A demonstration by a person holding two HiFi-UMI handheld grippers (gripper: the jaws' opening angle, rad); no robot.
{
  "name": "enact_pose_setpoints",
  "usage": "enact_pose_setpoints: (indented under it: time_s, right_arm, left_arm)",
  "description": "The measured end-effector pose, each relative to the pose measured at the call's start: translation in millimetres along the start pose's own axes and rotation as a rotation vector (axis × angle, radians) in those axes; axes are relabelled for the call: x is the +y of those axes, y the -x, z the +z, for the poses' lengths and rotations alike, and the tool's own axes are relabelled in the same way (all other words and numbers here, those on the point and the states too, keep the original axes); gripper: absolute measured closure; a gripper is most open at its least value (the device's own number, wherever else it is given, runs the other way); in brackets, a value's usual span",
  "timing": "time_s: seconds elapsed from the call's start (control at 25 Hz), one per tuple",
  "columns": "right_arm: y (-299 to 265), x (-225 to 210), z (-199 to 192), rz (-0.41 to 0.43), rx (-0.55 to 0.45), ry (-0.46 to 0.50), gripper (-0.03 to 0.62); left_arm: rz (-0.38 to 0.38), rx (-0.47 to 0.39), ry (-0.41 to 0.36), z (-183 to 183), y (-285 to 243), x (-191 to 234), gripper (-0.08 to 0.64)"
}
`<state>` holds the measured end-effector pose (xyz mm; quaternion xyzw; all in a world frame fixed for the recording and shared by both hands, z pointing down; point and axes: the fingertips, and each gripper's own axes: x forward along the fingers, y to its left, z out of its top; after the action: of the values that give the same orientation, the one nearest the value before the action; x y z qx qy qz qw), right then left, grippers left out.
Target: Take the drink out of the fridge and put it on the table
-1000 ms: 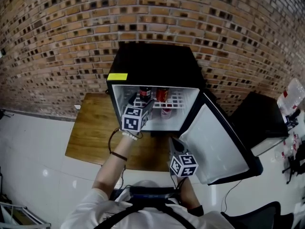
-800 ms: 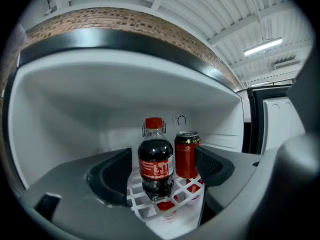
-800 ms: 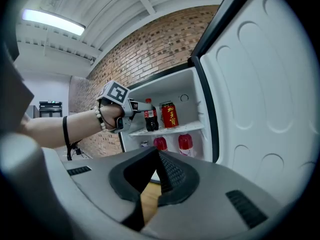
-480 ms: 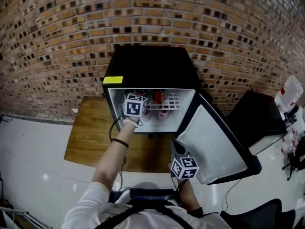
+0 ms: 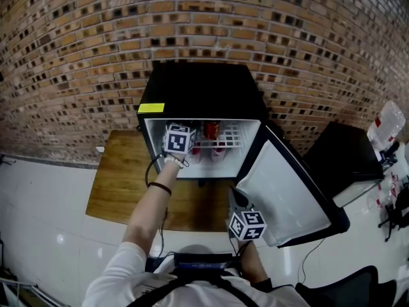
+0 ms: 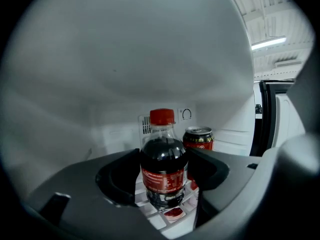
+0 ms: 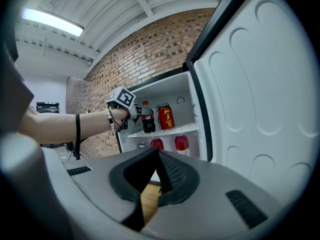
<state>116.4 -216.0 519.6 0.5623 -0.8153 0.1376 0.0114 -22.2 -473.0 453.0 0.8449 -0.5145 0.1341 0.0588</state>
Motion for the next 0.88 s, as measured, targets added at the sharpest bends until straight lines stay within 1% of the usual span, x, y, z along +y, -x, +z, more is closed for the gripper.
enact_pose_setpoints:
  time_s: [0.08, 0.16, 0.28, 0.4, 0.64, 0.88]
  right_arm:
    - [1, 1, -1, 0.003, 0.0, 0.0, 0.578]
    - [1, 2, -2, 0.007, 0.002, 0.001, 0.578]
    - [1, 3, -2, 0.012, 0.004, 0.0, 0.578]
    - [-2, 7, -5, 0.023, 0.009, 0.001, 0.578]
    - [-5, 16, -8, 0.044, 0.021, 0.001, 0.578]
    - [-11, 19, -11, 0.059, 0.026, 0.003, 0.578]
  left_arm:
    - [-0.001, -0.005, 0.016, 0, 4, 1, 0.262]
    - [-0.011, -0.028, 0.029, 4, 15, -3, 0.264]
    - [-0.033, -0.064, 0.026, 15, 35, -12, 0.264]
    - [-0.057, -0.065, 0.029, 15, 53, -20, 0.265]
    - [-0.092, -0.084, 0.032, -6, 90, -41, 0.265]
    - [-0.131, -0.113, 0.028, -46, 119, -66, 0.265]
